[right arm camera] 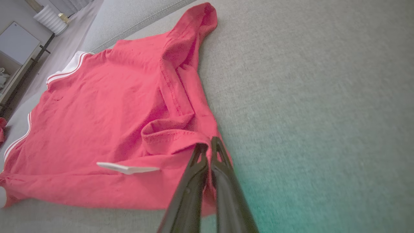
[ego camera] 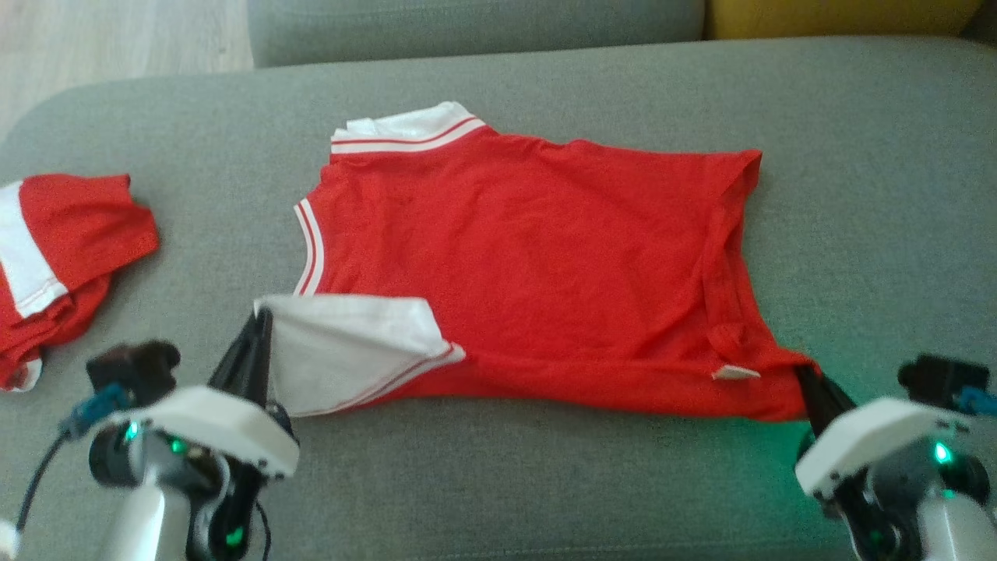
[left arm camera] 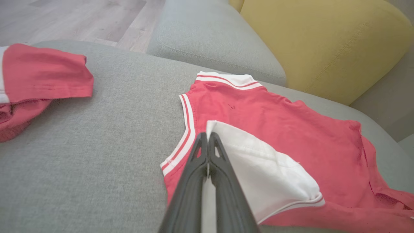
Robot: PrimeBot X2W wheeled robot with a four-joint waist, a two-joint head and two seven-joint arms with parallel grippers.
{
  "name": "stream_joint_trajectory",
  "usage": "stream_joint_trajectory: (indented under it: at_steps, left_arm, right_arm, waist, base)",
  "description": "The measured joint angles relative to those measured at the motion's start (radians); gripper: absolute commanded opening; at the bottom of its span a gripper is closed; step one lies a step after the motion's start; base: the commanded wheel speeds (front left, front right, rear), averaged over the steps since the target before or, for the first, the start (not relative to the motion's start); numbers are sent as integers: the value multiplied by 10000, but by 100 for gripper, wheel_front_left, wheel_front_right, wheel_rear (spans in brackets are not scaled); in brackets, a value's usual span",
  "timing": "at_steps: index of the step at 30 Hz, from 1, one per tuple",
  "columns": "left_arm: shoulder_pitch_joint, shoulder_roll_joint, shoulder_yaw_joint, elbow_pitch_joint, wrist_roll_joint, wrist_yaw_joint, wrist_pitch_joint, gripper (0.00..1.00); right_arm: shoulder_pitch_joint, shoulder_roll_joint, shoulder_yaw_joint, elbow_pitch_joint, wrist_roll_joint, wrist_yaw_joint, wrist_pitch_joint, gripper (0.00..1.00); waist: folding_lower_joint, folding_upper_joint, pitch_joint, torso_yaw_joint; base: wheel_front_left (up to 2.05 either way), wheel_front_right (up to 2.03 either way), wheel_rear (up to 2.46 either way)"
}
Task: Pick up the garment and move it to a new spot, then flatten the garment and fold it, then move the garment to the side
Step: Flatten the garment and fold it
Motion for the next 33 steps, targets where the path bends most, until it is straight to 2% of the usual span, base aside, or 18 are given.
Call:
stream_joint_trajectory:
  at_steps: [8,9,10,11,12,13,20,25,28,33]
  left_arm:
    - [-1525,8,-2,1641,-180,-376,-297,0]
    - [-1659,-2,-13,1820,-201,-416,-368,0]
    - [-1797,-19,-23,2000,-261,-506,-510,0]
    - [-1908,-36,-31,2117,-303,-571,-696,29]
    - [-2034,-40,-56,2266,-326,-623,-809,96]
    - [-2161,-46,-96,2433,-324,-642,-926,100]
    - [-2270,-115,-198,2755,-111,-675,-2117,100]
    - [-1722,-119,-215,2082,608,-155,-3200,100]
    - [-1224,-115,-247,1448,1156,176,-3505,100]
    - [-397,-148,-407,328,1749,433,-3638,100]
  right_arm:
    - [-1560,-13,146,1225,-31,0,-238,0]
    - [-1692,-15,171,1331,119,0,-336,31]
    - [-1817,-23,251,1409,270,0,-420,71]
    - [-1921,-40,318,1463,259,0,-537,100]
    - [-2020,-42,399,1515,263,0,-617,100]
    - [-2085,-61,481,1557,263,0,-746,100]
    - [-2037,-627,1283,1011,-146,0,-2562,100]
    - [-1670,-890,1580,31,-995,0,-4238,100]
    - [-1417,-972,1572,-470,-1476,0,-5114,100]
    - [-813,-888,1632,-1095,-1858,0,-5714,100]
  waist:
    - [0,0,612,4]
    - [0,0,670,28]
    - [1,0,732,49]
    - [1,0,793,64]
    - [1,0,849,82]
    - [2,0,892,107]
    - [1,0,1025,195]
    - [1,0,934,190]
    - [1,0,818,178]
    - [1,0,525,157]
  base:
    - [0,0,0]
    - [0,0,0]
    - [0,0,0]
    - [0,0,0]
    - [0,0,0]
    - [0,0,0]
    - [0,0,0]
    - [0,0,0]
    - [0,0,0]
    - [0,0,0]
